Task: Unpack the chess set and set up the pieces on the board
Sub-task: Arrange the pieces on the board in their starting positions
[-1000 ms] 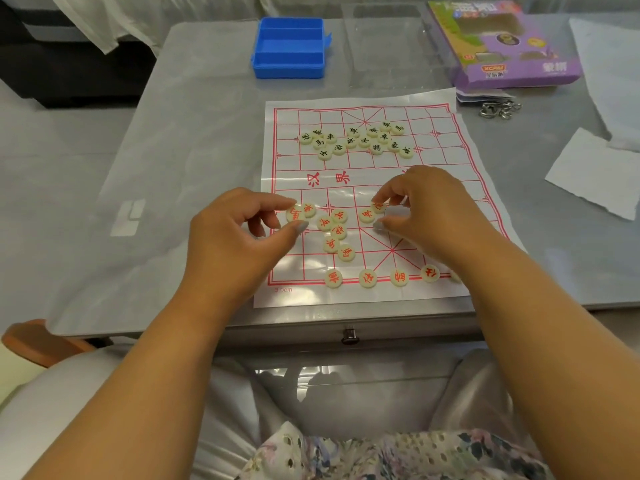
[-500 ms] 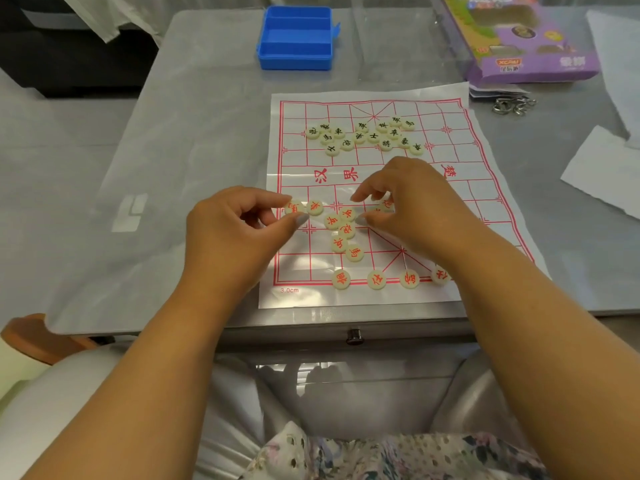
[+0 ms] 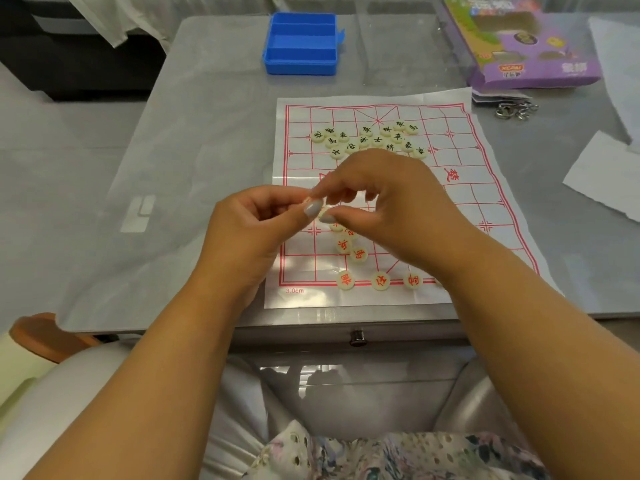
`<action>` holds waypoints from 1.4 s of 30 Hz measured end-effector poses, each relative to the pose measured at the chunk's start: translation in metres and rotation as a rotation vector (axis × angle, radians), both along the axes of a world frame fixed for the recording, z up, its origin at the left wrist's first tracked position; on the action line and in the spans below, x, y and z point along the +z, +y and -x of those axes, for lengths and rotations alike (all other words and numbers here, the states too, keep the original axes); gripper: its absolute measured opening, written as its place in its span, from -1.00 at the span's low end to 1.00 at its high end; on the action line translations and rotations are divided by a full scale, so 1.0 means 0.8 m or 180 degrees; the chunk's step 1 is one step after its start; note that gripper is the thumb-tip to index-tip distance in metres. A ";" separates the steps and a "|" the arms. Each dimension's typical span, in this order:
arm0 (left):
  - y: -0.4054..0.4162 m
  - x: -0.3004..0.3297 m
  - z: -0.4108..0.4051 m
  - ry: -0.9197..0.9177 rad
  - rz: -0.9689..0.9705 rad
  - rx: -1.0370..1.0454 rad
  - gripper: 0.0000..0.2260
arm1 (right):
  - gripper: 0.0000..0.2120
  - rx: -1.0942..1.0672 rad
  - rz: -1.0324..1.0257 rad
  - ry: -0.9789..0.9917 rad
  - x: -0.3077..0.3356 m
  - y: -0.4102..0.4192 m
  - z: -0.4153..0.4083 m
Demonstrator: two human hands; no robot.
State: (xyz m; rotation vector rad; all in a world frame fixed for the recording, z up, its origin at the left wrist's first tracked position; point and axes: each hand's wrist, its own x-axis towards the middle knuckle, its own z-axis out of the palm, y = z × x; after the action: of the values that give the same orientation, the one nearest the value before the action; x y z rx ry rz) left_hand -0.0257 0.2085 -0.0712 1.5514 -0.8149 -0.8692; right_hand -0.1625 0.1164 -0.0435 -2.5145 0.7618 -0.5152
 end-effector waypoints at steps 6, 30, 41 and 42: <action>0.008 0.001 -0.008 -0.0477 -0.0076 -0.0424 -0.84 | -0.77 -0.0031 0.0080 -0.0088 -0.003 0.006 0.015; 0.017 -0.015 -0.022 -0.1634 -0.0455 -0.0801 -0.76 | -0.80 -0.1579 -0.0551 0.0624 -0.022 -0.064 0.088; 0.000 -0.032 -0.020 -0.1837 -0.0384 -0.0479 -0.89 | -0.83 -0.1294 -0.0784 0.0747 -0.023 -0.045 0.086; 0.000 -0.033 -0.020 -0.1872 -0.0382 -0.0506 -0.89 | -0.84 -0.1215 -0.0752 0.0786 -0.024 -0.038 0.083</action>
State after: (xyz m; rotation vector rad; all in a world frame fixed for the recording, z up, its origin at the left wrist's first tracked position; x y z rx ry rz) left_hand -0.0098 0.2087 -0.0972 1.9010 -1.3386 -0.5781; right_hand -0.2292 0.0860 -0.0626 -2.2423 1.3283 -0.2185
